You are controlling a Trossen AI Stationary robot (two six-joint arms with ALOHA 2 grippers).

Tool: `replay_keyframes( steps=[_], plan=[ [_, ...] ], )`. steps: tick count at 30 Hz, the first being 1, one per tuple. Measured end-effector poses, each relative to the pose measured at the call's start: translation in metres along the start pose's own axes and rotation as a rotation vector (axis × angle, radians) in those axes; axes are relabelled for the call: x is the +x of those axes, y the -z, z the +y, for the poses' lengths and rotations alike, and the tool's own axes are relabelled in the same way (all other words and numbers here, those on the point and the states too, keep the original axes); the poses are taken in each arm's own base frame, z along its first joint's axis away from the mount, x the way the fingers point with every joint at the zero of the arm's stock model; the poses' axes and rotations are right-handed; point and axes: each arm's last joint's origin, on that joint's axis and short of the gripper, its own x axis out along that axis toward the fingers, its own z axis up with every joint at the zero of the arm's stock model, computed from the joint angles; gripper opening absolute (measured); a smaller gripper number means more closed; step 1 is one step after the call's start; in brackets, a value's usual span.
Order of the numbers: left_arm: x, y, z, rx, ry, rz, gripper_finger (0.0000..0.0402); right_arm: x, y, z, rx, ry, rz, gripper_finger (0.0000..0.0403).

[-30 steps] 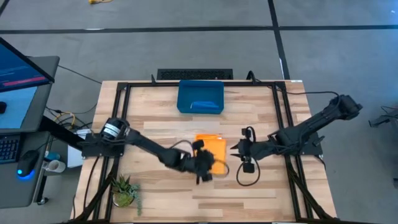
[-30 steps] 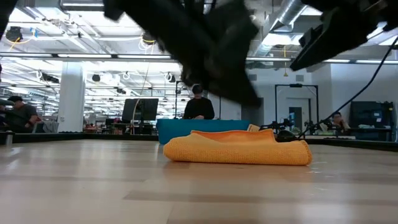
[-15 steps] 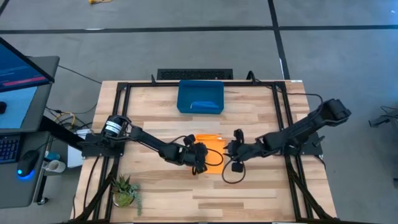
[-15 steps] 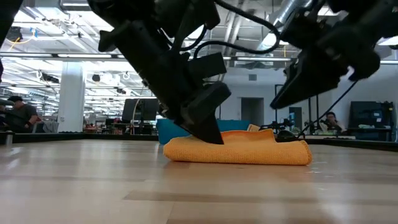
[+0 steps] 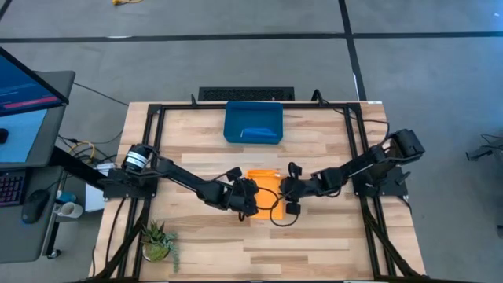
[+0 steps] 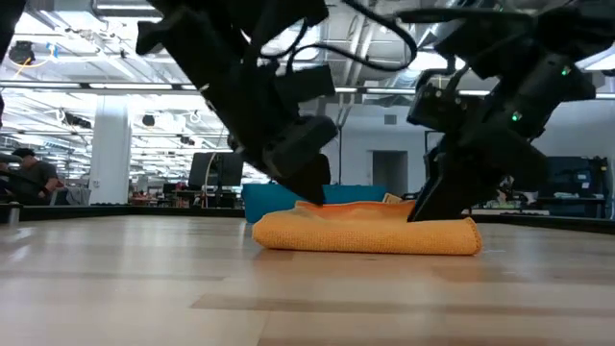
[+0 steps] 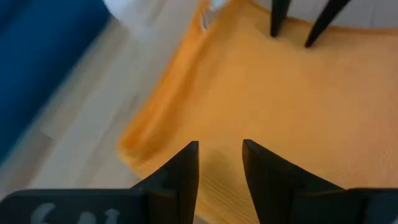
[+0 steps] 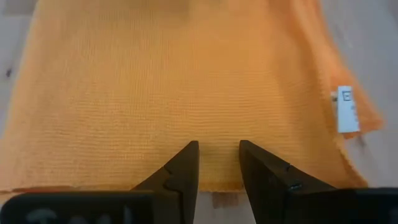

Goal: Roll microfiber towels into tight, uniform cylinder then place into a basket
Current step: Fold the orange microfiber towel, then roll the orange microfiber towel

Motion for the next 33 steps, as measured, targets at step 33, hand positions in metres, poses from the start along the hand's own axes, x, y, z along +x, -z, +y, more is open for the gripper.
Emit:
replay_keyframes(
  steps=[33],
  plan=[
    [-0.087,0.001,-0.03,0.284,0.021,-0.19,0.0116,-0.093,-0.018,0.024,-0.043,-0.233,-0.192,0.0132]
  ],
)
